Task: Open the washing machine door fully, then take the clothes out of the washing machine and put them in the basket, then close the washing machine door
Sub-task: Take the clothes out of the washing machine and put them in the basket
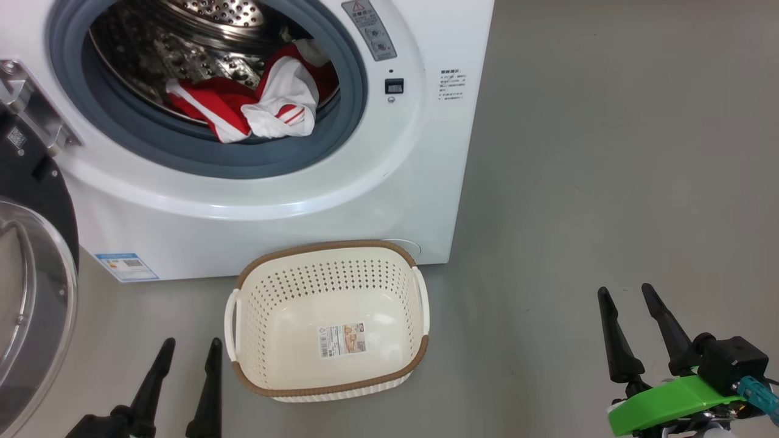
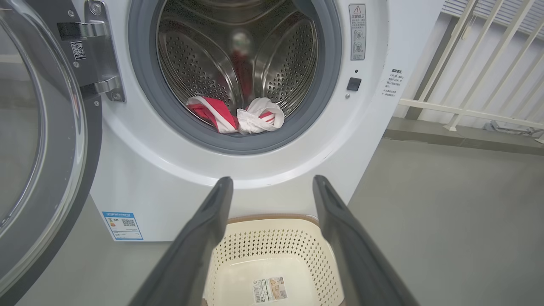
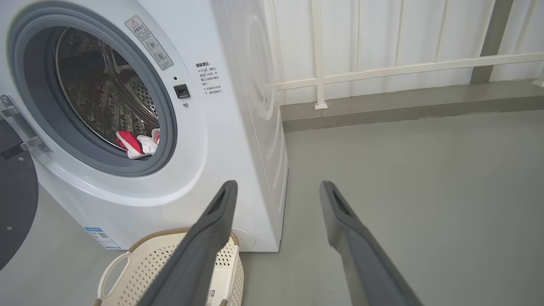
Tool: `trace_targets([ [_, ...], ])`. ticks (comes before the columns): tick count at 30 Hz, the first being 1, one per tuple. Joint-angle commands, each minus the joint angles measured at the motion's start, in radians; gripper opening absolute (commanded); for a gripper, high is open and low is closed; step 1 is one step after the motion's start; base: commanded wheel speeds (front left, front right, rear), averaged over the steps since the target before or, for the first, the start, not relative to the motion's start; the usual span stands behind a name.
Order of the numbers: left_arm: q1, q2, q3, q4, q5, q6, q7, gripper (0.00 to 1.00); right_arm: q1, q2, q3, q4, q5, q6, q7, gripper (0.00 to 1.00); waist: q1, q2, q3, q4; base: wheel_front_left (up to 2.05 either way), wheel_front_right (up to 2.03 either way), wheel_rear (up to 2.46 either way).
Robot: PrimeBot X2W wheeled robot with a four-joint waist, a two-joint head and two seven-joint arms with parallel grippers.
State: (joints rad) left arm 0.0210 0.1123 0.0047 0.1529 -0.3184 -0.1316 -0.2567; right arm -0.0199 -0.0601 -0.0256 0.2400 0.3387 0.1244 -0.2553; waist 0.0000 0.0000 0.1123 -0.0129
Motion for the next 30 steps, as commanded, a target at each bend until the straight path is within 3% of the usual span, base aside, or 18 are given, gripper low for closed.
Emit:
trace_targets([
  [1,-0.029,0.019,0.033,-0.022,-0.005,0.001,-0.005,1.00,0.001,-0.007,0.014,-0.029,-0.005,0.006,-0.006,1.00,0.0000,0.0000,0.002,0.001,0.00,0.00,0.00],
  [15,-0.043,0.025,0.026,-0.040,-0.035,0.001,-0.005,1.00,-0.011,0.000,0.014,-0.029,-0.008,0.006,-0.006,1.00,0.0000,0.0000,0.008,0.016,0.15,-0.15,0.01],
  [30,-0.064,0.021,0.040,-0.024,-0.020,0.001,-0.005,1.00,-0.022,0.004,0.017,-0.028,-0.012,0.006,-0.006,1.00,0.0000,0.0000,0.020,0.023,1.35,-1.37,0.02],
])
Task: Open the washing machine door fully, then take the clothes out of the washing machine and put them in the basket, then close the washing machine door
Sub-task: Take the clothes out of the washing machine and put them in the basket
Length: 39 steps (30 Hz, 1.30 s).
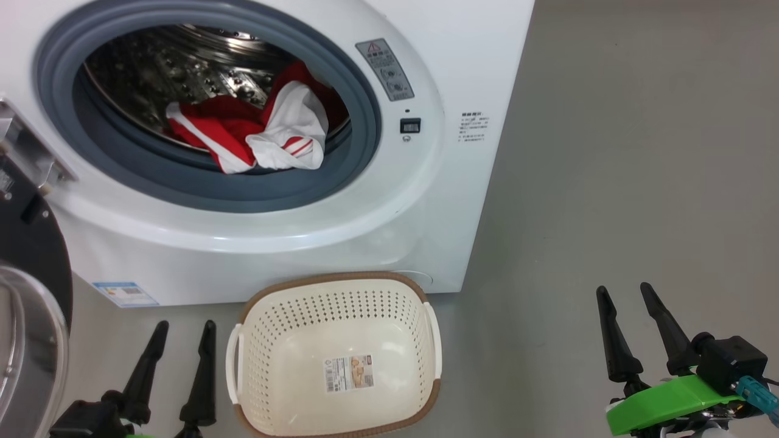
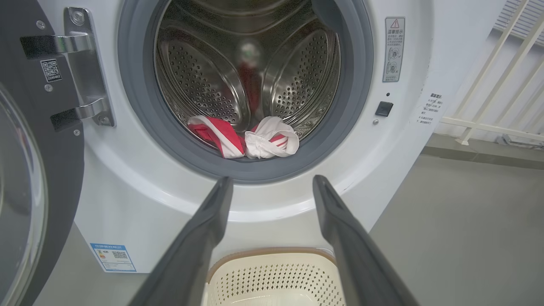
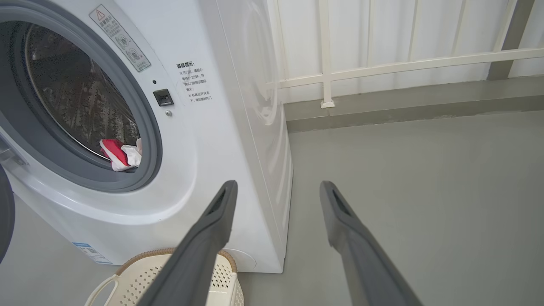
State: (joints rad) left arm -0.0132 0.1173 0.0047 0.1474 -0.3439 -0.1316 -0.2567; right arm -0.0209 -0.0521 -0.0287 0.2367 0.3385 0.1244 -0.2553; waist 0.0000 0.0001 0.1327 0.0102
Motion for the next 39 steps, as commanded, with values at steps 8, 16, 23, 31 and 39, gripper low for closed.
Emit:
trace_targets([
  [8,-0.028,0.004,0.047,-0.013,0.018,0.001,-0.005,1.00,-0.020,-0.003,0.018,-0.025,-0.014,0.006,-0.006,1.00,0.0000,-0.0001,0.005,0.005,0.37,-0.37,0.00],
  [16,-0.032,0.001,0.042,0.010,0.021,0.001,-0.005,1.00,-0.021,-0.002,0.022,-0.025,-0.015,0.006,-0.006,1.00,0.0000,-0.0001,0.009,0.007,0.00,0.00,0.00],
  [23,-0.172,-0.002,0.026,0.082,0.031,0.001,-0.005,1.00,-0.039,-0.002,0.026,-0.032,-0.017,0.006,-0.006,1.00,0.0000,-0.0001,0.060,0.016,0.00,0.00,0.00],
  [31,-0.472,0.014,-0.017,0.239,0.033,0.001,-0.005,1.00,-0.085,0.000,0.038,-0.046,-0.022,0.006,-0.006,1.00,0.0000,-0.0001,0.172,-0.006,0.00,0.00,0.00],
  [39,-0.762,0.060,-0.101,0.515,0.012,0.001,-0.005,1.00,-0.129,0.001,0.044,-0.060,-0.009,0.006,-0.006,1.00,0.0000,-0.0001,0.282,-0.045,0.00,0.00,0.00],
])
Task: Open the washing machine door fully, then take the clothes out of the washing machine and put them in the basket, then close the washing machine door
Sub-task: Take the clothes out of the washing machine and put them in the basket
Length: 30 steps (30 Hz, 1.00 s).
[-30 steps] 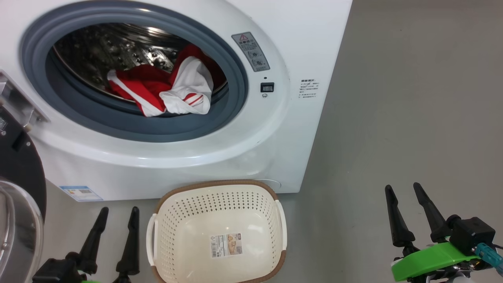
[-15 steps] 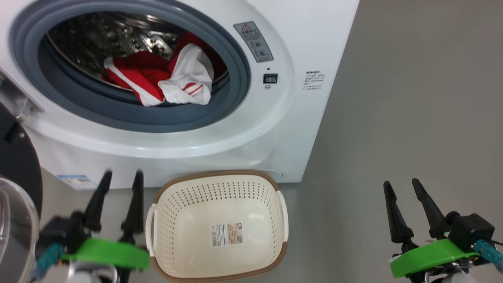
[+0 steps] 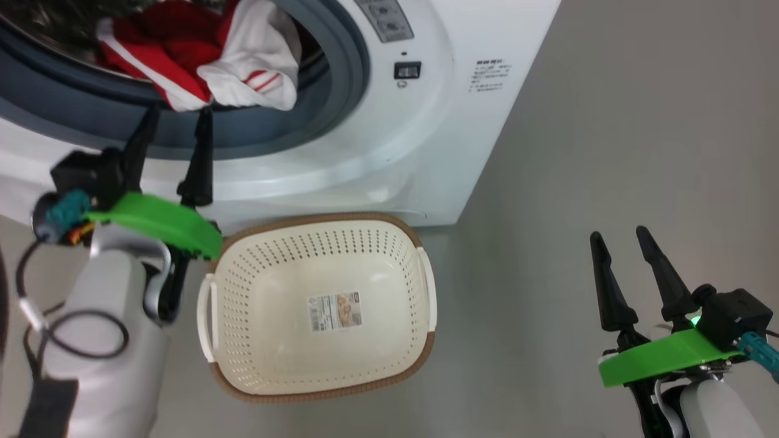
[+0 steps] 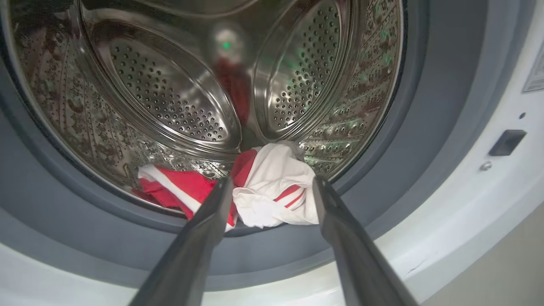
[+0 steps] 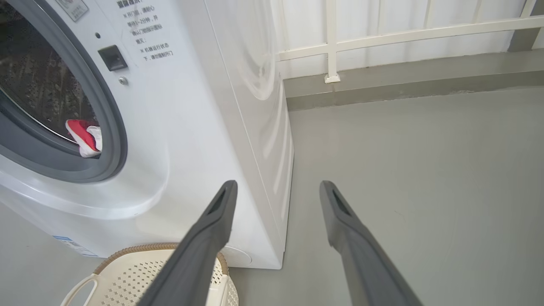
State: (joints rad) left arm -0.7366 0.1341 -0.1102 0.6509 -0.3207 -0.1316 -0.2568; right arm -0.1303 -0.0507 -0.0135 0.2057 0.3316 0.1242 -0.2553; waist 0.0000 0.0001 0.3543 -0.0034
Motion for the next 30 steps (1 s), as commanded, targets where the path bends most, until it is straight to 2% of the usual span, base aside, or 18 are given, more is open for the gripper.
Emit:
trace_targets([
  [1,-0.072,0.048,-0.001,0.049,-0.017,0.001,-0.005,1.00,-0.025,0.000,0.030,-0.030,0.001,0.007,-0.006,1.00,0.0000,-0.0001,0.072,-0.035,0.00,0.00,0.00],
  [6,-0.223,0.067,-0.078,0.221,-0.067,0.001,-0.002,1.00,-0.048,0.000,0.037,-0.038,0.014,0.007,-0.006,1.00,0.0000,-0.0001,0.126,-0.053,0.00,0.00,0.00],
  [12,-0.361,0.084,-0.178,0.348,-0.146,0.001,0.010,1.00,-0.073,0.000,0.041,-0.052,0.021,0.007,-0.006,1.00,0.0000,-0.0001,0.184,-0.066,0.00,0.00,0.00],
  [17,-0.445,0.110,-0.240,0.430,-0.176,0.001,0.010,1.00,-0.088,0.000,0.050,-0.058,0.027,0.007,-0.006,1.00,0.0000,-0.0001,0.216,-0.081,0.00,0.00,0.00],
  [30,-0.546,0.148,-0.320,0.558,-0.238,0.001,0.014,1.00,-0.099,0.000,0.076,-0.067,0.042,0.007,-0.006,1.00,0.0000,-0.0001,0.252,-0.122,0.00,0.00,0.00],
])
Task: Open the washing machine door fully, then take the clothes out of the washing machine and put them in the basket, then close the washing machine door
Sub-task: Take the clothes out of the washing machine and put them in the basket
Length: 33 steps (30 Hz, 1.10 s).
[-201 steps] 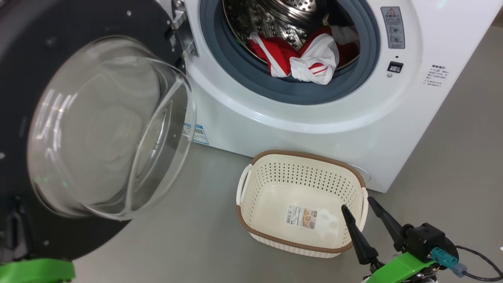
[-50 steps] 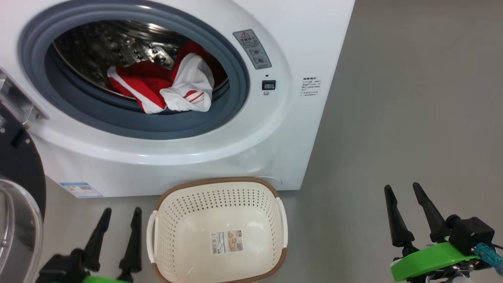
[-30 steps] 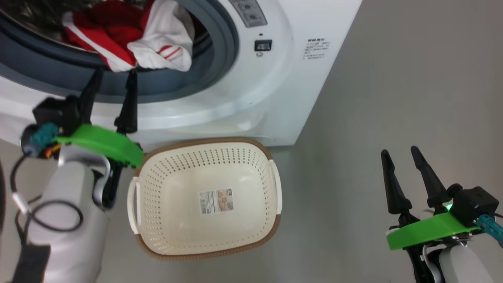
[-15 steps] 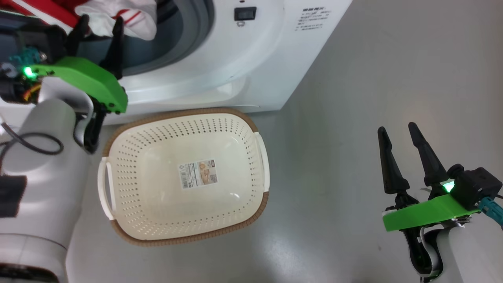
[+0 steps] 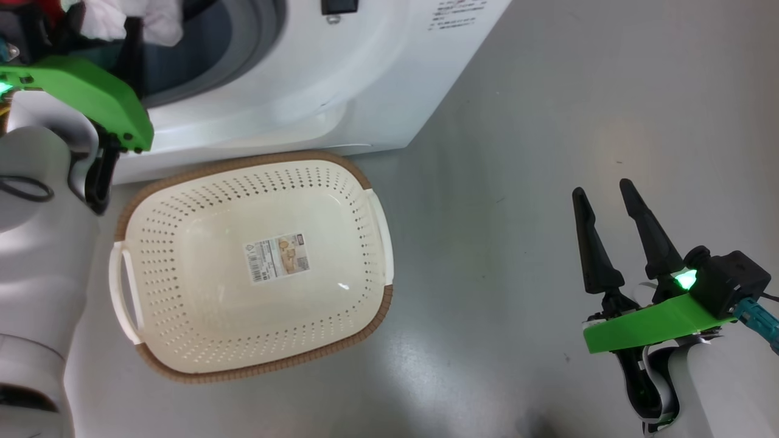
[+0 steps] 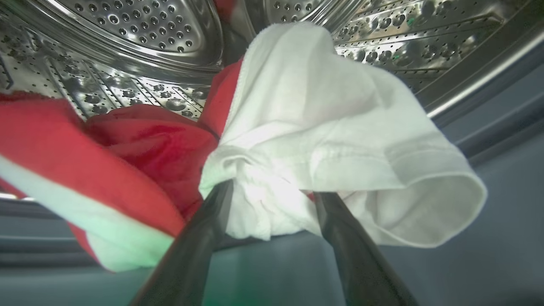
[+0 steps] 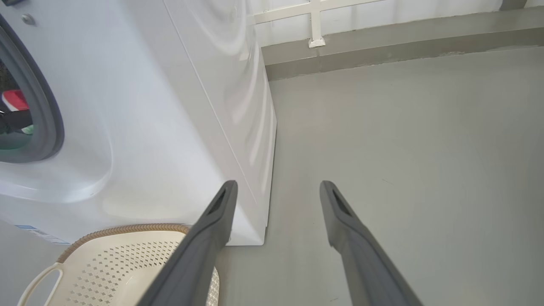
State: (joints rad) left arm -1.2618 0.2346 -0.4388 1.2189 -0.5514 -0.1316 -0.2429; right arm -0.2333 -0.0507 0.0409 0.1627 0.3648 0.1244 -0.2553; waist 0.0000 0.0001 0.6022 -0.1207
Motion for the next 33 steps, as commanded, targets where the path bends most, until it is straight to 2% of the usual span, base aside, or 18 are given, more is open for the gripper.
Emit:
trace_targets([
  [1,-0.023,0.048,-0.001,-0.003,-0.009,0.001,0.004,0.98,0.004,0.000,0.023,-0.024,0.009,0.006,-0.006,1.00,0.0000,-0.0001,0.005,-0.008,0.00,0.00,0.00],
  [3,-0.026,0.053,-0.020,0.007,-0.008,0.001,0.007,0.65,0.003,0.000,0.027,-0.023,0.011,0.006,-0.006,1.00,0.0000,-0.0001,0.004,-0.013,0.00,0.00,0.00],
  [4,-0.026,0.054,-0.025,0.011,-0.013,0.001,0.008,0.60,0.003,0.000,0.029,-0.023,0.011,0.006,-0.006,1.00,0.0000,-0.0001,0.003,-0.016,0.00,0.00,0.00],
  [5,-0.028,0.056,-0.030,0.015,-0.016,0.001,0.010,0.36,0.003,0.000,0.031,-0.023,0.012,0.006,-0.006,1.00,0.0000,-0.0001,0.004,-0.018,0.00,0.00,0.00],
  [6,-0.029,0.057,-0.037,0.019,-0.018,0.001,0.011,0.22,0.003,0.000,0.032,-0.024,0.013,0.006,-0.006,1.00,0.0000,-0.0001,0.004,-0.019,0.00,0.00,0.00],
  [7,-0.030,0.059,-0.042,0.022,-0.020,0.001,0.011,0.00,0.003,0.000,0.032,-0.025,0.014,0.006,-0.006,1.00,0.0000,-0.0001,0.004,-0.020,0.00,0.00,0.00],
  [12,-0.036,0.066,-0.060,0.029,-0.032,0.001,0.001,0.00,0.006,0.000,0.033,-0.026,0.016,0.006,-0.006,1.00,0.0000,-0.0001,0.002,-0.018,0.00,0.00,0.00],
  [18,-0.019,0.068,-0.025,-0.010,-0.064,0.001,-0.018,0.00,0.002,0.000,0.032,-0.017,0.013,0.006,-0.006,1.00,0.0000,-0.0001,-0.020,-0.001,0.00,0.00,0.00],
  [24,0.083,0.077,0.119,-0.212,-0.050,0.026,-0.019,0.00,0.008,0.000,0.029,-0.005,0.004,0.006,-0.006,1.00,0.0000,-0.0001,-0.064,0.020,0.00,0.00,0.00],
  [28,0.198,0.043,0.264,-0.356,-0.008,0.017,-0.019,0.00,0.029,0.000,0.019,0.002,-0.004,0.006,-0.006,1.00,0.0000,-0.0001,-0.108,0.043,0.00,0.00,0.00],
  [32,0.297,0.003,0.368,-0.482,0.056,0.008,-0.019,0.00,0.047,0.000,0.012,0.007,-0.008,0.006,-0.006,1.00,0.0000,-0.0001,-0.139,0.063,0.00,0.00,0.00],
  [33,0.297,0.003,0.368,-0.482,0.056,0.008,-0.019,0.00,0.047,0.000,0.012,0.007,-0.008,0.006,-0.006,1.00,0.0000,-0.0001,-0.139,0.063,0.00,0.00,0.00],
])
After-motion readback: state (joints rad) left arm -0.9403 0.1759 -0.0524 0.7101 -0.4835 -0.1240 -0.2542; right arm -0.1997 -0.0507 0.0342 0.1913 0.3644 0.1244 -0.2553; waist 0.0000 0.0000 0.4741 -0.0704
